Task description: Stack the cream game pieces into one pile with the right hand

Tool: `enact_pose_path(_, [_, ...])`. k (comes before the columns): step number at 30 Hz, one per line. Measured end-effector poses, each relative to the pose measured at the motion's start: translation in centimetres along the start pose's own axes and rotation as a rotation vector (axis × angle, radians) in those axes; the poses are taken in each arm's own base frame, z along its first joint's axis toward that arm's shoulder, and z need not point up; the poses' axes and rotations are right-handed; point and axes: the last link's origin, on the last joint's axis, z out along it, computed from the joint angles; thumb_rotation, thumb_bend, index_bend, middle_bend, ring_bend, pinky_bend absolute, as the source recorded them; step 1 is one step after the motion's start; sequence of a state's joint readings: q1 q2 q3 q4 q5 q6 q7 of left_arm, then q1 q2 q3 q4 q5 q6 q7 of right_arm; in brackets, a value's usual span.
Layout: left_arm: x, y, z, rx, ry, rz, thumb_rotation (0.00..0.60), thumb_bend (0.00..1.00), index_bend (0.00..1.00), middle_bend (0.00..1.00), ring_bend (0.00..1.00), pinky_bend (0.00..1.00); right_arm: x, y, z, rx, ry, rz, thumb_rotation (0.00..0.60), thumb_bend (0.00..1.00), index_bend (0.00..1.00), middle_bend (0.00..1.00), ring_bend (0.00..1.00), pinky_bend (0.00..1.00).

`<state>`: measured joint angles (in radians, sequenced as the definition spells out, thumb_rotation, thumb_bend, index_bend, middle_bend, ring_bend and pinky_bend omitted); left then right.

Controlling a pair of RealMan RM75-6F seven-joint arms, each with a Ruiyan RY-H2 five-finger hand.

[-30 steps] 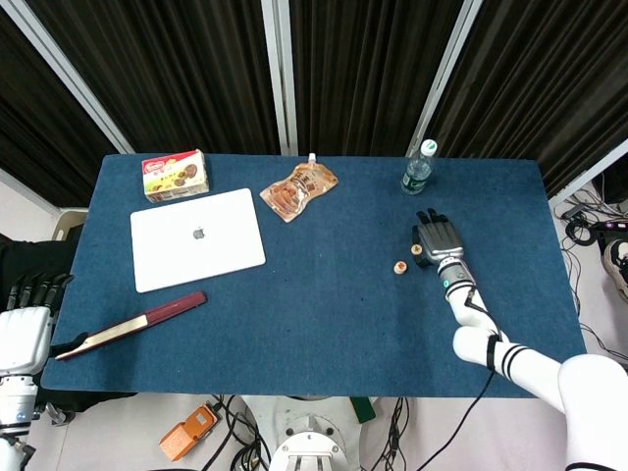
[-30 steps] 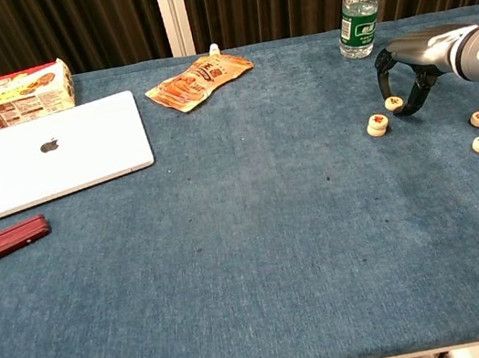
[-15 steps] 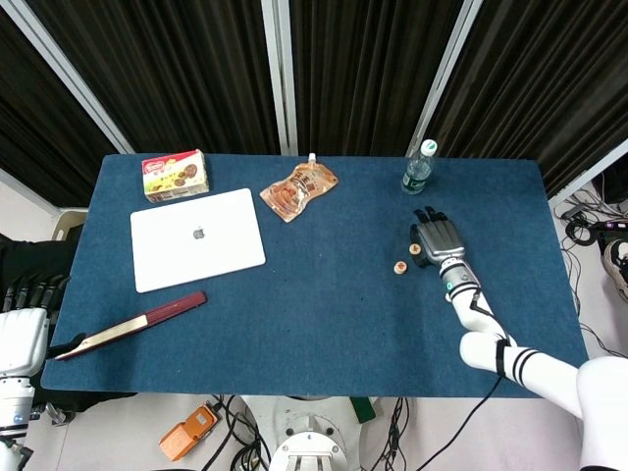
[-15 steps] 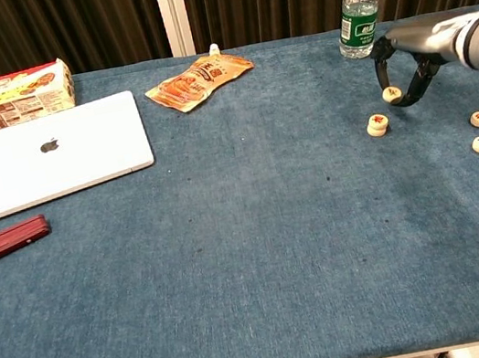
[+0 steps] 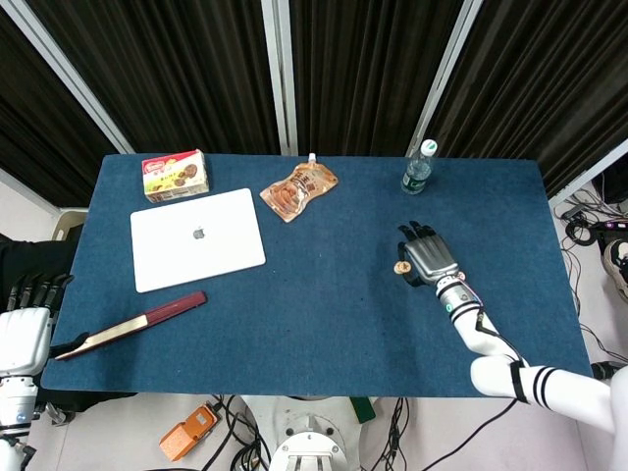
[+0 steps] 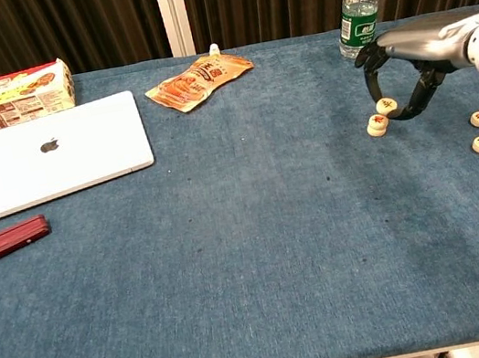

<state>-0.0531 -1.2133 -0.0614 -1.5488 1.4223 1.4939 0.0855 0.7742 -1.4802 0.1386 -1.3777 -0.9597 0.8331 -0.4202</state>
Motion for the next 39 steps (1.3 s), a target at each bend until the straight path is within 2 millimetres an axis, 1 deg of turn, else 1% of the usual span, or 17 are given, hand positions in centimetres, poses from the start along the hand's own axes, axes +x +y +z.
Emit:
enact_pose_path(15, [-0.5,-0.3,-0.2,0.009,-0.011,-0.005,0.600,0.00,0.17,0.16,0.09,0.03,-0.6,-0.1,1.5,-0.035,-0.021,-0.024,0.600,0.48,0.56,0.18,0.11,0.19])
enact_pose_path(32, [-0.5,-0.4,-0.2,0.012,-0.016,-0.007,0.600,0.00,0.17,0.16,0.09,0.03,-1.0,-0.3,1.7,-0.030,-0.021,-0.021,0.600,0.48,0.53,0.18,0.11,0.19])
enact_pose_path(39, [-0.6,-0.4,-0.2,0.014,-0.019,-0.007,0.600,0.00,0.17,0.16,0.09,0.03,-1.2,-0.4,1.6,-0.022,-0.023,-0.030,0.600,0.48,0.46,0.18,0.11,0.19])
